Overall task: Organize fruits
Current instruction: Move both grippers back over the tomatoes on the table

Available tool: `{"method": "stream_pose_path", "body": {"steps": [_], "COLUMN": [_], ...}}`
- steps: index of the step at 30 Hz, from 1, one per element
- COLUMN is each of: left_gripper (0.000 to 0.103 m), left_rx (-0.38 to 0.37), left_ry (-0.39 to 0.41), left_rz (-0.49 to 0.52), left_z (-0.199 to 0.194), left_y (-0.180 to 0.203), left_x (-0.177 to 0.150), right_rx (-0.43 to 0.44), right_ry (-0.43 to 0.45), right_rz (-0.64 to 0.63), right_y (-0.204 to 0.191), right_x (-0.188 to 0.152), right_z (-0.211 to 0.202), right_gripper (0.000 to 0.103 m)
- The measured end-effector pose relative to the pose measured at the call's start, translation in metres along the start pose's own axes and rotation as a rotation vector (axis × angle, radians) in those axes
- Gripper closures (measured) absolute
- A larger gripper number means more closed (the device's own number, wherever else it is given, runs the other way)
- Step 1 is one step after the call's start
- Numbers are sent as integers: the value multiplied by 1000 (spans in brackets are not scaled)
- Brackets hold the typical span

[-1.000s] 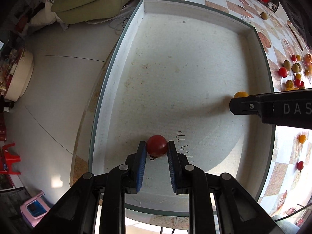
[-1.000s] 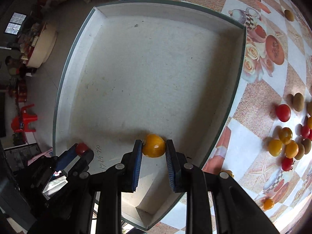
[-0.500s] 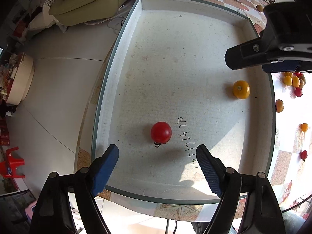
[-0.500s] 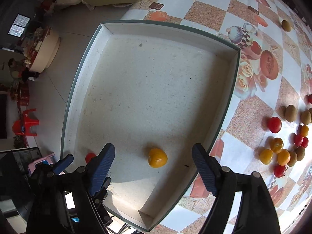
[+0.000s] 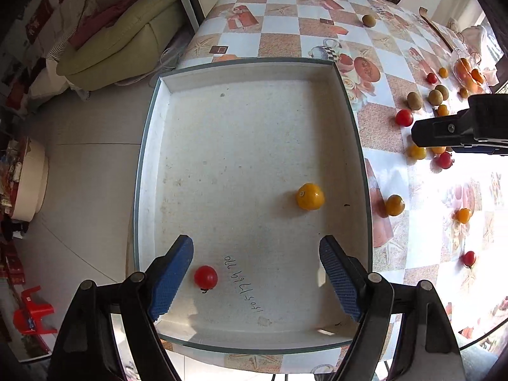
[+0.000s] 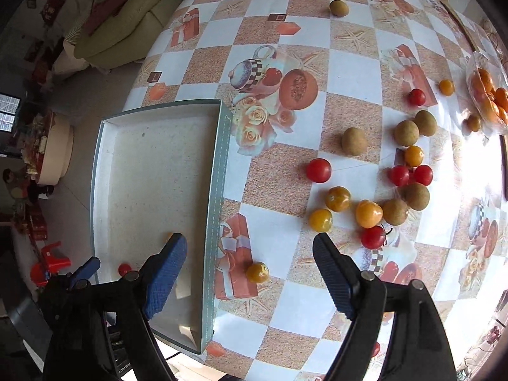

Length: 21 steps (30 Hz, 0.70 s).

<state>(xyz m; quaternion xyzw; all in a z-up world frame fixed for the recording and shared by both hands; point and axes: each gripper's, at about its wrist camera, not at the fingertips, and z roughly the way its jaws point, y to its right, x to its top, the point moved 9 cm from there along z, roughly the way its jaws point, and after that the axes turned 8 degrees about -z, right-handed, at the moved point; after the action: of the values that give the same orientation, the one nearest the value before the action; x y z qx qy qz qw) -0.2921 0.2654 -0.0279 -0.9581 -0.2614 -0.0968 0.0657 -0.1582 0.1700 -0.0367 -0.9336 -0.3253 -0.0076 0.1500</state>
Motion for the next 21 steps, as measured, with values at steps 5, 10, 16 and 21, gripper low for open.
{"method": "stream_pose_path", "body": {"steps": [5, 10, 16, 21], "left_gripper": [20, 20, 20, 20], "left_rx": [-51, -114, -140, -148], "left_ry": [39, 58, 27, 9], "left_rz": [70, 126, 121, 104], "left_z": [-18, -19, 8, 34], "left_y": [41, 93, 143, 167], "left_x": [37, 69, 97, 119], "right_rx": [-63, -109, -145, -168], "right_ry": [24, 34, 60, 85], "right_rz": [114, 233, 321, 363], "right_y": [67, 133, 194, 231], "right_x": [-6, -13, -5, 6], "right_z": [-16, -26, -35, -38], "right_gripper": [19, 19, 19, 19]}}
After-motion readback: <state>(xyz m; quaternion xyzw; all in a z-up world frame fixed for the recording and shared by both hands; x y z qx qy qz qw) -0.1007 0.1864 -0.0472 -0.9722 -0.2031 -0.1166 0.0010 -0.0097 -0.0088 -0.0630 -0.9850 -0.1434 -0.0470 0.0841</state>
